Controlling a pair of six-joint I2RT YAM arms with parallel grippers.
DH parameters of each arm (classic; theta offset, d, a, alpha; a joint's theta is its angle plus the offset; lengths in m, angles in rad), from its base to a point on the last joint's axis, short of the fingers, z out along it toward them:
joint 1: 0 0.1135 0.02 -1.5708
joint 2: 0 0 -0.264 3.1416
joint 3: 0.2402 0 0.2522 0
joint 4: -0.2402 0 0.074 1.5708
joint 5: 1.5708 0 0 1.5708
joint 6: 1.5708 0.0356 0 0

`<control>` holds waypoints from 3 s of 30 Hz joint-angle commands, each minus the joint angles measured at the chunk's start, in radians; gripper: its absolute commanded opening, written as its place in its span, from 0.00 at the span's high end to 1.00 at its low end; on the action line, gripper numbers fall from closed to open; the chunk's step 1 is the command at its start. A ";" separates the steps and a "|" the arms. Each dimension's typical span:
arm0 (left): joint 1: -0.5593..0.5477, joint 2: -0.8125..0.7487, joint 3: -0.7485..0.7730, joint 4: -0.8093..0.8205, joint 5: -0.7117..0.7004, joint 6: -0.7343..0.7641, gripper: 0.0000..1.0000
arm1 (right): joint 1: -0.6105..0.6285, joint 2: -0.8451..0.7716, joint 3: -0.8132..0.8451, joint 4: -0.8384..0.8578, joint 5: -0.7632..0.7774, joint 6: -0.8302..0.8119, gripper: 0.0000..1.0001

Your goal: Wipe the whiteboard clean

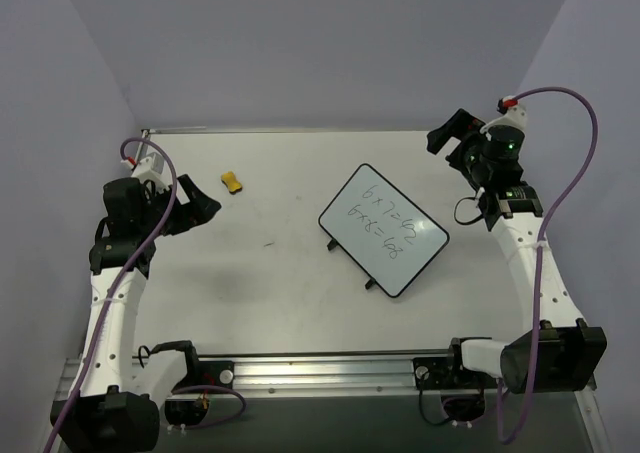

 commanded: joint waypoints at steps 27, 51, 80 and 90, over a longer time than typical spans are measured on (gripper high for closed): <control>-0.262 0.758 0.658 -0.110 -0.784 -0.140 0.20 | 0.005 0.079 0.121 -0.107 -0.062 0.000 0.00; -0.275 1.253 0.978 -0.148 -0.856 -0.179 0.32 | 0.008 0.042 0.066 -0.133 -0.071 -0.019 0.00; -0.282 1.356 0.989 -0.055 -0.802 -0.199 0.37 | 0.006 0.047 0.054 -0.138 -0.064 -0.033 0.00; -0.281 1.363 1.009 -0.062 -0.799 -0.211 0.41 | 0.008 0.052 0.054 -0.142 -0.058 -0.036 0.00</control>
